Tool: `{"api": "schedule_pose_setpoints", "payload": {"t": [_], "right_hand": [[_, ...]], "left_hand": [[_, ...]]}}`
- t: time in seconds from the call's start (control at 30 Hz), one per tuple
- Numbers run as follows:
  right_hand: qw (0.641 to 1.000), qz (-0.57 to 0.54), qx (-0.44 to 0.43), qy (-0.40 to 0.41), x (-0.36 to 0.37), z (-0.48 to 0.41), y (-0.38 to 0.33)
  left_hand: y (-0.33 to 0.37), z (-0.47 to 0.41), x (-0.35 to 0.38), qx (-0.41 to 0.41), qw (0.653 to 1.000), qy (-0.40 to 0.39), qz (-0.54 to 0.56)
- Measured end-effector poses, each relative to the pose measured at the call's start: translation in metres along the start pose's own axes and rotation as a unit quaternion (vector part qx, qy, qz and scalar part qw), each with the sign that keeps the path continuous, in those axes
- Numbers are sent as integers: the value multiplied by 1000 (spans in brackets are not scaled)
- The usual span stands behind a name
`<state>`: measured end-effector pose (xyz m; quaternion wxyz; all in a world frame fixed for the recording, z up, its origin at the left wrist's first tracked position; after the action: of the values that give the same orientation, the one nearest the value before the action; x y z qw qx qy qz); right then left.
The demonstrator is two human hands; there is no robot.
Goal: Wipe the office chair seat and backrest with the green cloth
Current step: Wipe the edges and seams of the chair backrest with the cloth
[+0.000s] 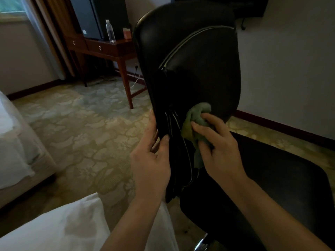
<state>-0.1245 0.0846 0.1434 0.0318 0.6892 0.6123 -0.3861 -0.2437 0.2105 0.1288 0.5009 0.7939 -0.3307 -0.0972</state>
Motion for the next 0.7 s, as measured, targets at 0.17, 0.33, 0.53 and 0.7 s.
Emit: {"api": "schedule_pose_setpoints", "payload": {"t": [0.17,0.33,0.53,0.7], "right_hand": [[999,-13,28,-8,-9,4,11],[999,-28,19,18,-23,-21,0],[999,-23,-22,34,-13,-29,-15],[1000,-20,-7,1,-3,1,8]], "left_hand": [[-1,0,0,3,1000,6,-13],[0,1,3,-3,1000,0,-14],[-2,0,1,-11,1000,-7,-15],[-4,-1,-1,-15,1000,1,-25]]}}
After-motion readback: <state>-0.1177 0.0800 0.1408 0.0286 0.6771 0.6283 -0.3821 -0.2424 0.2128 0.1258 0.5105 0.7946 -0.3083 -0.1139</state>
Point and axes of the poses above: each hand's wrist, its own z-axis away from the middle knuckle, its own x-axis out of the palm, y = z × x, the point moved 9 cm from there along -z, towards the middle knuckle, and after that the axes turned 8 degrees about z, right-handed, at the moved point
